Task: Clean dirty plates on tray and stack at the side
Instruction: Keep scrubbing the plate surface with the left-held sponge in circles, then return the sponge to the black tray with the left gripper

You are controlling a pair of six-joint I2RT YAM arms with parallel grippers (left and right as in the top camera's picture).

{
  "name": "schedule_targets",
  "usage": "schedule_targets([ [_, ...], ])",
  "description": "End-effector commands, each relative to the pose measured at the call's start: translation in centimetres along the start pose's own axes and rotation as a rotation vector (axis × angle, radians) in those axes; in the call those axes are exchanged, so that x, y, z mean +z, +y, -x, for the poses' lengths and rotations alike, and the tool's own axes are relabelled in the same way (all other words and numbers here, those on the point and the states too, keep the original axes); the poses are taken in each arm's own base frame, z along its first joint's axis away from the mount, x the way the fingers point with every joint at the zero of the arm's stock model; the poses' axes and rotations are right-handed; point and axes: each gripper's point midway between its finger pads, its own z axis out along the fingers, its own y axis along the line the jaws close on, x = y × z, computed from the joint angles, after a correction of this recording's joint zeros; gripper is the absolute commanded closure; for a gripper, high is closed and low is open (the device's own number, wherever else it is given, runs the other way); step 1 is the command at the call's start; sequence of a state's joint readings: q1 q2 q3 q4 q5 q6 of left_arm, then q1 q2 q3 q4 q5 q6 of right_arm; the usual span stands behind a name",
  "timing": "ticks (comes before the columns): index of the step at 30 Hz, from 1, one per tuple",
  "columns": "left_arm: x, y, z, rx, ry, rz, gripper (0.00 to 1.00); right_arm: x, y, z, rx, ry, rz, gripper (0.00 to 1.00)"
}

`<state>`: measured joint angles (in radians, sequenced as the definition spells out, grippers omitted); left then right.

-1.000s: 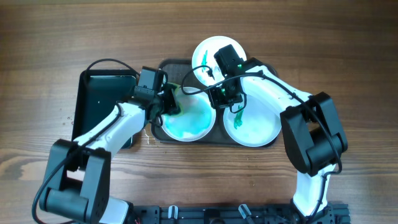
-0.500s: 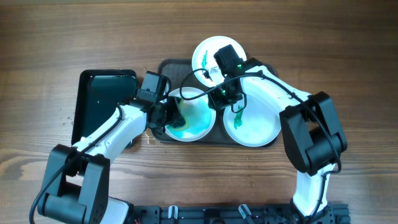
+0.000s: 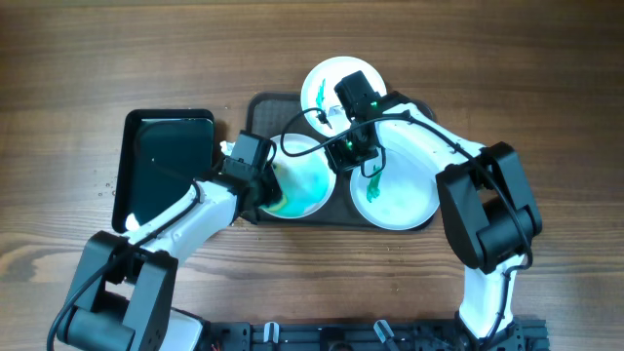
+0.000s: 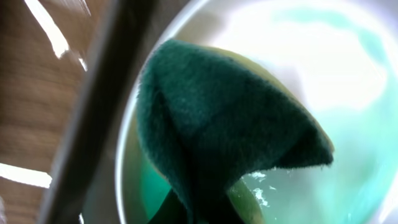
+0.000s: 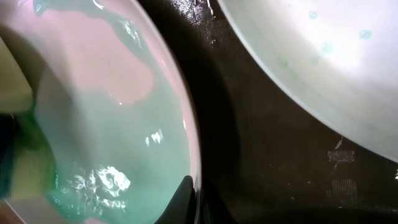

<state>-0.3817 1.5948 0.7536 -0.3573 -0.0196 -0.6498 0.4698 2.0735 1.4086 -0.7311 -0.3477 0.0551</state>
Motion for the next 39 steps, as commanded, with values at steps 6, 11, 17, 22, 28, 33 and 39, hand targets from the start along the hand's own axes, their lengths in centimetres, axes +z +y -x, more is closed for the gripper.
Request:
schedule_targets([
  [6, -1.7, 4.5, 7.6, -0.06, -0.43, 0.271, 0.96, 0.9, -0.8, -0.9, 0.016, 0.034, -0.014, 0.96],
  [11, -2.6, 2.8, 10.3, -0.07, -0.549, 0.204, 0.96, 0.9, -0.8, -0.9, 0.017, 0.035, -0.013, 0.96],
  [17, -2.9, -3.0, 11.3, 0.008, -0.543, -0.081, 0.96, 0.9, -0.8, -0.9, 0.019, 0.036, -0.013, 0.96],
  [22, -6.7, -3.1, 12.8, -0.023, -0.612, -0.132, 0.96, 0.2, -0.5, 0.0, 0.066, 0.016, -0.012, 0.96],
  [28, -9.3, 3.0, 12.8, -0.117, -0.571, -0.007, 0.96, -0.7, 0.0, 1.8, 0.049, -0.028, -0.009, 0.96],
  [33, -7.5, 10.0, 9.4, -0.313, -0.392, 0.175, 0.96, -1.5, 0.4, 2.9, -0.008, -0.064, -0.019, 0.96],
  [39, -7.1, 12.8, 8.5, -0.469, -0.352, 0.227, 0.96, -3.1, 0.5, 3.6, -0.087, -0.105, -0.105, 0.96],
])
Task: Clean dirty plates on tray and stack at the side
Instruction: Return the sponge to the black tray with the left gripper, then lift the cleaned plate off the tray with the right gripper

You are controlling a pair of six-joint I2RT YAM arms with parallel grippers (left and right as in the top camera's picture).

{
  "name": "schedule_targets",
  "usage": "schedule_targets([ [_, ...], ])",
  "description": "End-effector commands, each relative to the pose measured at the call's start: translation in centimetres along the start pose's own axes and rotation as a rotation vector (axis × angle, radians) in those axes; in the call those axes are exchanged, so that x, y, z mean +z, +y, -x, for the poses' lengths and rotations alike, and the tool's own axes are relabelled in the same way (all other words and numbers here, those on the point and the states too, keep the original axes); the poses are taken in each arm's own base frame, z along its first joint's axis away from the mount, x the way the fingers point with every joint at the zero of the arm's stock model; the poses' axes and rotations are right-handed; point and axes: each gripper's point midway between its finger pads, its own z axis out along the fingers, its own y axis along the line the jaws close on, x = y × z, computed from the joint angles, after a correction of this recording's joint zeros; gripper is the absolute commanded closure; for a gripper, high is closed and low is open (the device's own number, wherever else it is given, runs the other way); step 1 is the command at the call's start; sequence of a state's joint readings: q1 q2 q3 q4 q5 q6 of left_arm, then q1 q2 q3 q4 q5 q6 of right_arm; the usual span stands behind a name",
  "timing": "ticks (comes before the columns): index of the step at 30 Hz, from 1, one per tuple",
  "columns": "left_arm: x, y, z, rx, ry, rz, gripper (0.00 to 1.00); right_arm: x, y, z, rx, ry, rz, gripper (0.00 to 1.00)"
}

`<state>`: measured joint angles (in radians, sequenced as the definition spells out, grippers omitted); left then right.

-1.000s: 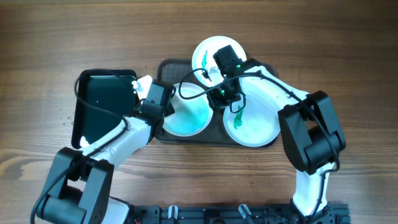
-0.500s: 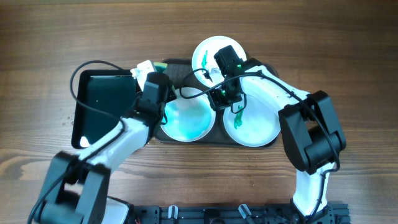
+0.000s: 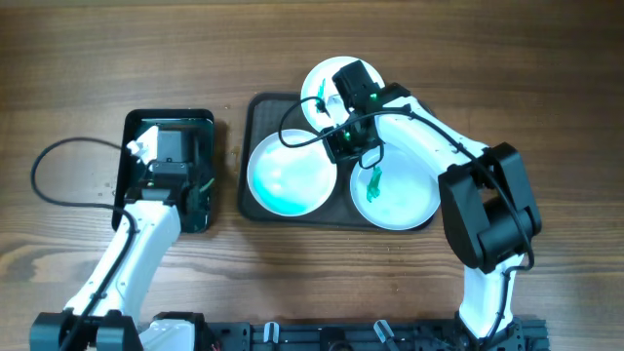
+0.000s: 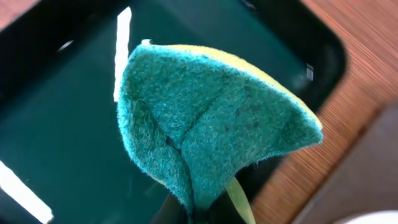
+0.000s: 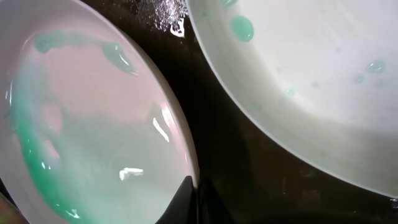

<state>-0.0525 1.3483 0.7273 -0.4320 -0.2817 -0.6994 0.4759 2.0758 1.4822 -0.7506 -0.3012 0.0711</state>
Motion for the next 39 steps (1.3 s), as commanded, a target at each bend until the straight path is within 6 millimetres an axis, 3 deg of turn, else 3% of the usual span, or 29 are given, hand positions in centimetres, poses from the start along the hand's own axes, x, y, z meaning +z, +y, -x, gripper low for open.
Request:
schedule_targets([
  [1, 0.3, 0.7, 0.4, -0.102, 0.003, 0.016, 0.96, -1.7, 0.2, 1.4, -0.091, -0.051, -0.067, 0.96],
  [5, 0.4, 0.8, 0.3, -0.101, 0.007, 0.019, 0.96, -0.9, -0.1, 0.1, -0.117, -0.011, -0.066, 0.95],
  [12, 0.4, 0.6, 0.0, -0.1, 0.021, 0.008, 0.96, 1.0, -0.3, -1.6, -0.101, 0.052, -0.036, 0.79],
  [18, 0.3, 0.6, 0.0, -0.101, 0.02, 0.007, 0.96, 1.7, -0.2, -1.7, -0.099, 0.06, -0.022, 0.53],
  [23, 0.4, 0.6, 0.0, -0.1, 0.021, 0.007, 0.96, 2.9, -0.6, -2.1, -0.089, 0.083, -0.022, 0.59],
  [28, 0.3, 0.4, 0.2, -0.103, 0.016, 0.002, 0.96, 3.4, -0.8, -2.3, -0.086, 0.092, -0.022, 0.53],
  [30, 0.4, 0.3, 0.2, -0.104, 0.017, -0.005, 0.96, 3.4, -0.8, -2.4, -0.085, 0.096, -0.023, 0.53],
  [31, 0.4, 0.2, 0.2, -0.104, 0.016, -0.008, 0.96, 3.4, -0.8, -2.4, -0.083, 0.097, -0.023, 0.59],
  [32, 0.4, 0.2, 0.2, -0.105, 0.015, -0.009, 0.96, 3.4, -0.8, -2.4, -0.071, 0.098, -0.024, 0.78],
  [34, 0.4, 0.2, 0.3, -0.105, 0.014, -0.009, 0.96, 3.4, -1.3, -2.4, -0.02, 0.097, -0.055, 0.96],
  [39, 0.4, 0.2, 0.3, -0.105, 0.013, -0.01, 0.96, 2.6, -1.3, -1.4, 0.043, 0.07, -0.073, 0.96],
])
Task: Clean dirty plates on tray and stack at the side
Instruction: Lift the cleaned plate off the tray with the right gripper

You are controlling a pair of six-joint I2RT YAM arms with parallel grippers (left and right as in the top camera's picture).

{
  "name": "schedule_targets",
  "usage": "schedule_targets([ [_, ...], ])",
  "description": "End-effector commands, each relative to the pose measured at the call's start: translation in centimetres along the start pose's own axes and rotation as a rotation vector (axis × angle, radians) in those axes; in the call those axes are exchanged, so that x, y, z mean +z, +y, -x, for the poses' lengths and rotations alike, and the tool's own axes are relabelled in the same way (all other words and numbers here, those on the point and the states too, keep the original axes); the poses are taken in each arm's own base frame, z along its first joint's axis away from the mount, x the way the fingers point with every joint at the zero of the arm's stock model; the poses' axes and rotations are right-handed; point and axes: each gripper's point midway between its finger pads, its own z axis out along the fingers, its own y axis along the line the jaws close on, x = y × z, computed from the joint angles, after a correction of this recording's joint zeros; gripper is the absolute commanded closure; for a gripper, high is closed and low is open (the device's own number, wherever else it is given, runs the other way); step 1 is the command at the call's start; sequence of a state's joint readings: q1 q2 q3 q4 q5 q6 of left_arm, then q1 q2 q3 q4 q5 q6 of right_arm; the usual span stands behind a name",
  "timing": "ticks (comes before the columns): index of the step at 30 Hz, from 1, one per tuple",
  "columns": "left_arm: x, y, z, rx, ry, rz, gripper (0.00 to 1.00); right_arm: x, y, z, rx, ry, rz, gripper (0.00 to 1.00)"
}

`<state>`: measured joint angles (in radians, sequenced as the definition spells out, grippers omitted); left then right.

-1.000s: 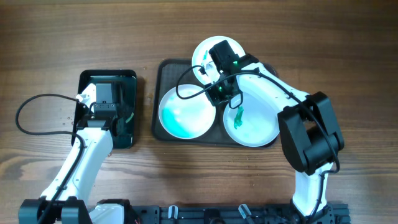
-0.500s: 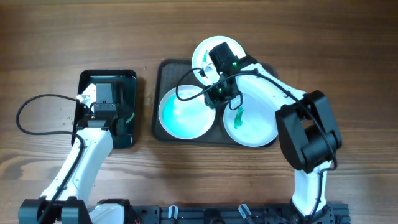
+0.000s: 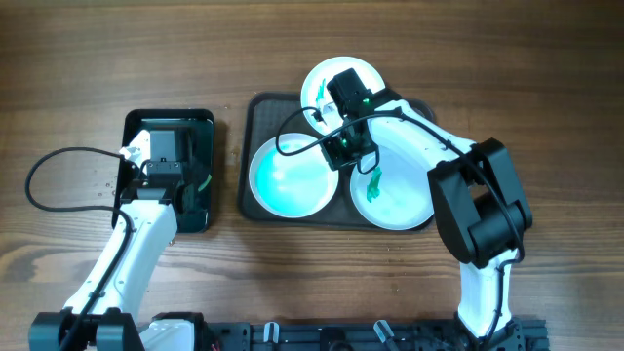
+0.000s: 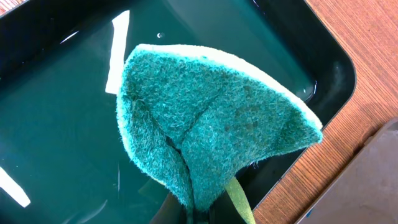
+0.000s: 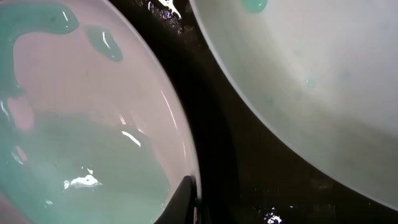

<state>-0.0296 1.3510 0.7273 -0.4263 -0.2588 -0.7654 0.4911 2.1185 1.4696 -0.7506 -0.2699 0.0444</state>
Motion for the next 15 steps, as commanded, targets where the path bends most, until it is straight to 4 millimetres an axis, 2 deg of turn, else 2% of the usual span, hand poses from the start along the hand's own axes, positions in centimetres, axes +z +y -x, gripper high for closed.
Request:
schedule_targets([
  [1, 0.2, 0.0, 0.1, -0.019, 0.004, -0.004, 0.96, 0.2, -0.6, 0.4, 0.092, -0.001, -0.039, 0.95],
  [4, 0.2, 0.0, 0.1, -0.019, 0.004, -0.003, 0.96, -1.7, -1.0, 1.7, 0.139, -0.061, -0.089, 0.96],
  [7, 0.2, 0.0, 0.1, -0.019, 0.004, -0.004, 0.96, -5.0, -1.9, 3.0, 0.149, -0.153, -0.183, 0.96],
  [9, 0.2, 0.0, 0.1, -0.019, 0.004, -0.004, 0.96, -7.0, -1.8, 3.6, 0.133, -0.202, -0.205, 0.96],
  [12, 0.2, 0.0, 0.1, -0.019, 0.004, -0.004, 0.96, -11.1, -1.0, 4.5, 0.068, -0.295, -0.225, 0.96],
  [15, 0.2, 0.0, 0.1, -0.019, 0.004, -0.004, 0.96, -13.7, -1.4, 4.9, 0.039, -0.358, -0.298, 0.96],
])
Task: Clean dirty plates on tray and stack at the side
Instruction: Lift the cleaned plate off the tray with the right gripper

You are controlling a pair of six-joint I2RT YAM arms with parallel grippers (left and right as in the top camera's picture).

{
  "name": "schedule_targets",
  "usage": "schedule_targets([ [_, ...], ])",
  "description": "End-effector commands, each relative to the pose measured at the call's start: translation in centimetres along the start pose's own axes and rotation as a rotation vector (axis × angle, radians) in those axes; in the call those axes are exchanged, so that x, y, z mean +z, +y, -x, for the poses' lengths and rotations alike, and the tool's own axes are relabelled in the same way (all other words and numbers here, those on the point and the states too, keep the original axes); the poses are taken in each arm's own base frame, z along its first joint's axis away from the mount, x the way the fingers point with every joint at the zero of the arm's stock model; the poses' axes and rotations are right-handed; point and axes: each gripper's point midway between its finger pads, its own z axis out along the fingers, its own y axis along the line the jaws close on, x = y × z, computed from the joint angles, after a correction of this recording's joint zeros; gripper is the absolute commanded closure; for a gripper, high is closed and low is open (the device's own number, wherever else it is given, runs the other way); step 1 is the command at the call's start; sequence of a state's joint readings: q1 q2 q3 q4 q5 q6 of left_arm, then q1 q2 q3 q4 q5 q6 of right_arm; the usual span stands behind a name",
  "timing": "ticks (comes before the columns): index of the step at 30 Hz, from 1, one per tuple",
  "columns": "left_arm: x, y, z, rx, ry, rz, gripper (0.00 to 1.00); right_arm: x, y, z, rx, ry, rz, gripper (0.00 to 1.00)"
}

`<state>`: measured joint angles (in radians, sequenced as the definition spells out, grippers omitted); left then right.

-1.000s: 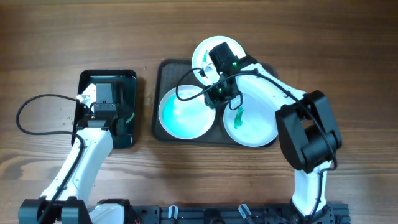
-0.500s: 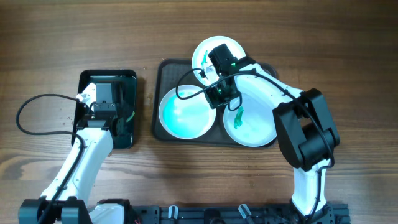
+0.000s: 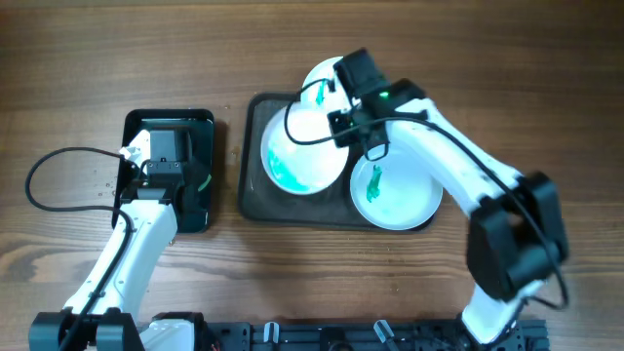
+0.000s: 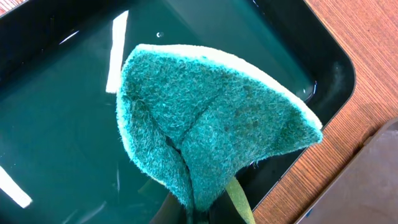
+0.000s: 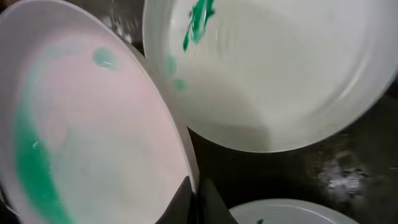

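My right gripper (image 5: pixel 198 186) is shut on the rim of a white plate (image 5: pixel 93 124) smeared with green; the plate (image 3: pixel 300 151) is tilted up off the dark tray (image 3: pixel 292 210). Behind it lies a second plate (image 5: pixel 273 74) with a green mark, and at the right of the tray a third plate (image 3: pixel 400 195), also marked green. My left gripper (image 4: pixel 199 214) is shut on a folded green sponge (image 4: pixel 211 124) held over the black basin (image 3: pixel 171 127) of water.
The basin stands left of the tray on the wooden table (image 3: pixel 487 49). A corner of the tray (image 4: pixel 373 193) shows beside the basin. A black cable (image 3: pixel 58 161) loops off the left arm.
My right gripper has lifted the green-smeared plate by its rim, so it now stands tilted above the tray, shifted toward the back. The left gripper and sponge have not moved.
First my left gripper held the sponge on the left plate while the right gripper pinched that plate's rim. Then the sponge was over the water basin, where it stays. The right gripper kept the rim and now holds the plate tilted off the tray.
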<state>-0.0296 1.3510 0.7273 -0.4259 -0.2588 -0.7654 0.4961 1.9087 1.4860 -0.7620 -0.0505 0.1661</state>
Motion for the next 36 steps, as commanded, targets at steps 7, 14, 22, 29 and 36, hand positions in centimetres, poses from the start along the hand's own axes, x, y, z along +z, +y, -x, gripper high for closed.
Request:
schedule_targets([
  [7, 0.2, 0.0, 0.1, -0.019, 0.004, -0.003, 0.96, -7.5, -3.4, 4.0, -0.137, -0.233, -0.439, 0.96],
  [14, 0.2, 0.0, 0.1, -0.019, 0.004, -0.003, 0.96, -9.7, -0.6, 5.2, -0.415, -0.29, -0.651, 0.96],
  [22, 0.2, 0.0, 0.0, -0.018, 0.005, -0.003, 0.96, -14.6, 3.0, 7.1, -0.644, -0.389, -0.973, 0.96],
  [29, 0.2, 0.0, 0.0, -0.018, 0.005, -0.003, 0.96, -18.9, 3.9, 8.0, -0.782, -0.334, -1.239, 0.96],
  [36, 0.2, 0.0, 0.0, -0.018, 0.005, -0.003, 0.96, -20.1, 5.0, 8.4, -0.782, -0.361, -1.274, 0.96],
])
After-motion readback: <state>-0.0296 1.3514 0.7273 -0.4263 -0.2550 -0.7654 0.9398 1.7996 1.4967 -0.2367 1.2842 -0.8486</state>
